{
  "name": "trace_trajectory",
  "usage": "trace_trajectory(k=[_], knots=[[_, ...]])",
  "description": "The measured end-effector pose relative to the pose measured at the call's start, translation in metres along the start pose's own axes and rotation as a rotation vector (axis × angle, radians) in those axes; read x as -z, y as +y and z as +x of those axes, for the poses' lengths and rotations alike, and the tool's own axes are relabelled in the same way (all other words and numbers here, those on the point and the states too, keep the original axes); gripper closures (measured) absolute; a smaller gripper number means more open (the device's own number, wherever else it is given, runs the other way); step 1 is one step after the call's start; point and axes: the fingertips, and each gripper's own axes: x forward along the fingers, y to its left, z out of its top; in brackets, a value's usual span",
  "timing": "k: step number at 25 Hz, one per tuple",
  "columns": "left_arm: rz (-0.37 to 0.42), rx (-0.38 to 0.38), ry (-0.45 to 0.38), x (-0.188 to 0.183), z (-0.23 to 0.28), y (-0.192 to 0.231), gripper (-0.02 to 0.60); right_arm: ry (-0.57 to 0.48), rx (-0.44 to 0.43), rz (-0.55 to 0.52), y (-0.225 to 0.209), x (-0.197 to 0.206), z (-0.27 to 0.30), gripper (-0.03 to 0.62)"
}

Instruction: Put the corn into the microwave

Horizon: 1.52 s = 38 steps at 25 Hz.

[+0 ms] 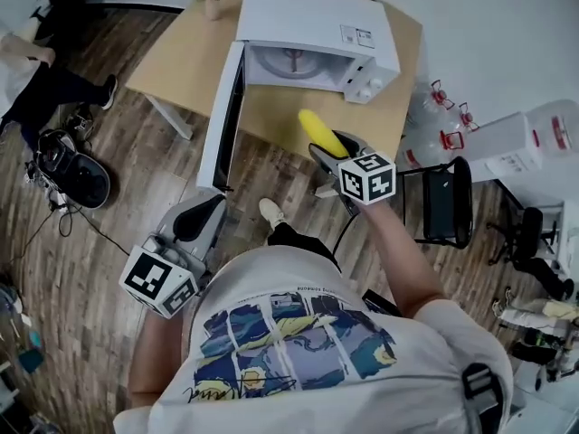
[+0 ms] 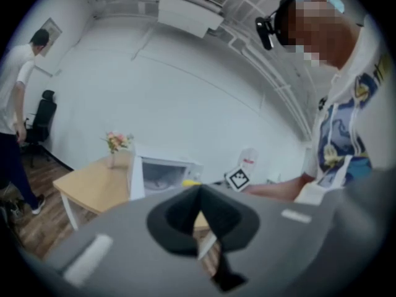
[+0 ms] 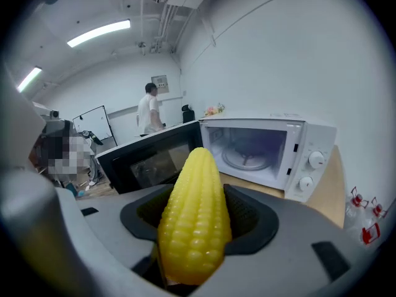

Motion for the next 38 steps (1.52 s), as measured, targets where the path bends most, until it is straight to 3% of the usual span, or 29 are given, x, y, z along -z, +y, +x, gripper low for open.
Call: trace_trajectory(k=[9, 19, 27, 38], knots=[[0.008, -0.043, 0.02, -0.032, 0.072, 0.03, 0.573, 0.039, -0.044, -0.127, -0.08, -0.046, 0.099, 0.342], [0.0, -0.166, 0.011, -0.051, 0.107, 0.065, 0.572, 0.087, -0.049, -0.182, -0.138, -0.048, 0.199, 0.342], [-0.023, -0.281, 0.013, -0.052, 0.107, 0.084, 0.572, 0.097, -0.039, -0.205, -0.157, -0.051, 0.251, 0.342], [-0.035, -0.361, 0.022, -0.049, 0.1, 0.095, 0.572, 0.085, 0.009, -0.2, -0.167, -0.059, 0.284, 0.342]])
